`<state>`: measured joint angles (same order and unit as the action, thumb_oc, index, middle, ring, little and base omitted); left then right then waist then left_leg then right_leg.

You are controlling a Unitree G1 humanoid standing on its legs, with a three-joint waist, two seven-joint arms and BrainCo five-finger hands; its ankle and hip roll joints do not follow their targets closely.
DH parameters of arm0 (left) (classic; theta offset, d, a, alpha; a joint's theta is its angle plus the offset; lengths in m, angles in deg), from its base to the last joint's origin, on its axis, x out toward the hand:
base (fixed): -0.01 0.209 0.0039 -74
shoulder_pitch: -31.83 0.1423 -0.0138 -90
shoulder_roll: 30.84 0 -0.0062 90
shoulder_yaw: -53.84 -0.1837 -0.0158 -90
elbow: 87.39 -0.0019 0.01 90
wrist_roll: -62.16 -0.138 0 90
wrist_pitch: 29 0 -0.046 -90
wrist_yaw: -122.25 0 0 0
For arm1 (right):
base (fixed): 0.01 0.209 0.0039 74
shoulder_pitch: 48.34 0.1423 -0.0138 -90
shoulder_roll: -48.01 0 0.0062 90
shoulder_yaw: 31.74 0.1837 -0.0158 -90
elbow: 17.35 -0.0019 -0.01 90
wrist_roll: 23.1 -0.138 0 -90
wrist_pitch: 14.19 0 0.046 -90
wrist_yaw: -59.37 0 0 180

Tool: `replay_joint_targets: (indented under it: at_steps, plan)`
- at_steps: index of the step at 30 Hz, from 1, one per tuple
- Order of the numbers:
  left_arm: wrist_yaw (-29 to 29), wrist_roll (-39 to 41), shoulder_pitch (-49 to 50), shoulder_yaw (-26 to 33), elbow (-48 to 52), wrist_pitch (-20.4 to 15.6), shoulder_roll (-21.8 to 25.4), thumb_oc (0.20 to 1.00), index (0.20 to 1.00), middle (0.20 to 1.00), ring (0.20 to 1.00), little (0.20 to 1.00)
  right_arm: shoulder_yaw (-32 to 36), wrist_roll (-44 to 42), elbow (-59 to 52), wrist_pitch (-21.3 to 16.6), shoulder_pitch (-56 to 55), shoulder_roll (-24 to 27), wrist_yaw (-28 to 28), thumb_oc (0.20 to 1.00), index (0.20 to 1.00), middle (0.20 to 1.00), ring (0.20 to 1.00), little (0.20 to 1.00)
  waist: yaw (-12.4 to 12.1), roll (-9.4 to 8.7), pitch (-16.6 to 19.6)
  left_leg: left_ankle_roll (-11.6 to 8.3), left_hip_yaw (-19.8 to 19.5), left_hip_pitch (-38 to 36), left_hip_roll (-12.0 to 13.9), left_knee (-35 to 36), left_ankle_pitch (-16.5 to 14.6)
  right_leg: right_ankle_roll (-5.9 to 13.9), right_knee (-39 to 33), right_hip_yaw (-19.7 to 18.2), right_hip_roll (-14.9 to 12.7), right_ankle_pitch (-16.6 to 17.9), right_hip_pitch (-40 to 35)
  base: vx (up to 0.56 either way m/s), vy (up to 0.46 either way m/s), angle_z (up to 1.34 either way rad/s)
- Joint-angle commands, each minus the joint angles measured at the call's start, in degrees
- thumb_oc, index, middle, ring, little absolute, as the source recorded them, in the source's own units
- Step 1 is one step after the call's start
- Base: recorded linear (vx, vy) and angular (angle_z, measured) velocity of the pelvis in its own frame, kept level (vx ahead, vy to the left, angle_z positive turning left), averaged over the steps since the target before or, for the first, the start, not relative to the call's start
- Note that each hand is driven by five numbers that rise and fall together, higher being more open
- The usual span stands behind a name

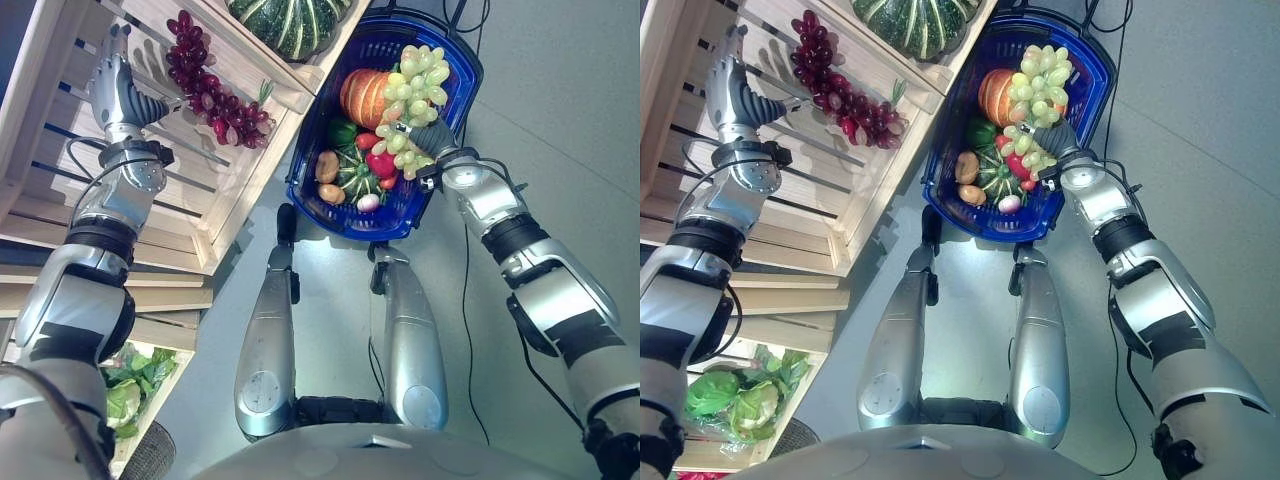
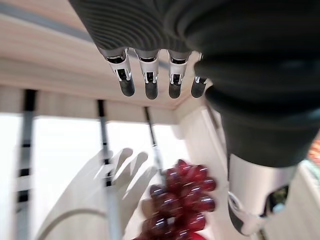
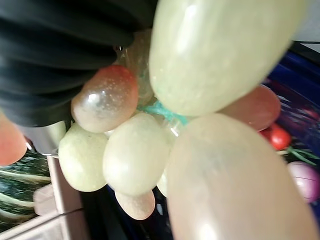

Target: Pick up fruits and vegetables into the basket

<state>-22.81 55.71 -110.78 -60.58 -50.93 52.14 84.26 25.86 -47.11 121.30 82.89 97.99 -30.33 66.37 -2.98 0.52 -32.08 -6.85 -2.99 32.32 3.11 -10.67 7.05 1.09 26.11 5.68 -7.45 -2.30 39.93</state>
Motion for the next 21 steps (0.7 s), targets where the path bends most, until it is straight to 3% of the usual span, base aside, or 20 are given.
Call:
replay_joint_targets:
  at_steps: [1,3,4,9,15,21]
  plan:
    - [-0.19,-2.91,-2.92,2.17,-4.31,-0.28,-3.32,1.0,1.0,1.0,1.0,1.0,-0.12,1.6,2.77,-0.8,3.88,-1.23,-0.5,0.325,0.325,0.325,0.325,0.325,0.05,2.5,2.29,3.19,3.45,3.8,-5.75,-5.54,-4.44,0.3,-3.18,5.18,3.37,-2.45,-3.12,0.0,-0.025,0.06]
    - [-0.43,-3.86,-3.68,1.47,-4.98,-0.1,-3.52,1.0,1.0,1.0,1.0,1.0,-0.16,1.58,4.57,0.05,4.78,-1.68,-0.53,0.871,0.871,0.871,0.871,0.871,0.04,2.41,2.29,3.18,3.41,4.08,-5.66,-5.63,-4.41,0.35,-3.05,5.09,3.53,-2.34,-2.78,0.0,-0.008,0.02]
    - [-0.57,-4.97,-4.1,1.14,-5.56,-0.17,-3.68,1.0,1.0,1.0,1.0,1.0,-0.23,1.64,5.62,0.02,5.19,-1.95,-0.67,1.0,1.0,1.0,1.0,1.0,0.03,2.4,2.29,3.18,3.41,4.19,-5.63,-5.61,-4.35,0.36,-3.01,5.05,3.62,-2.28,-2.63,0.0,0.0,0.0]
    - [-0.03,-10.04,-5.68,-2.45,-7.3,0.39,-4.57,1.0,1.0,1.0,1.0,1.0,-0.61,1.83,9.46,0.75,7.14,-3.11,-0.82,1.0,1.0,1.0,1.0,1.0,0.13,2.76,2.29,3.18,3.29,4.64,-5.67,-5.34,-4.02,0.5,-3.15,4.76,3.86,-1.82,-2.06,0.0,0.007,0.0]
    - [0.46,-18.26,-7.47,-7.11,-7.94,0.03,-4.32,1.0,1.0,1.0,1.0,1.0,-1.76,1.83,12.66,4.5,8.88,-3.28,-2.91,1.0,1.0,1.0,1.0,1.0,0.32,3.73,2.29,3.21,3.45,5.36,-5.78,-5.17,-3.68,0.54,-3.37,4.47,3.61,-1.38,-1.15,0.0,0.047,-0.01]
    - [4.8,-25.74,-10.32,-12.37,-7.2,0.06,-3.37,1.0,1.0,1.0,1.0,1.0,-2.75,2.81,14.83,6.46,10.04,-2.27,-4.36,1.0,1.0,1.0,1.0,1.0,0.85,4.73,2.29,3.32,3.89,5.83,-5.78,-5.02,-3.51,0.58,-3.43,4.14,3.33,-1.16,-0.36,-0.01,0.061,-0.02]
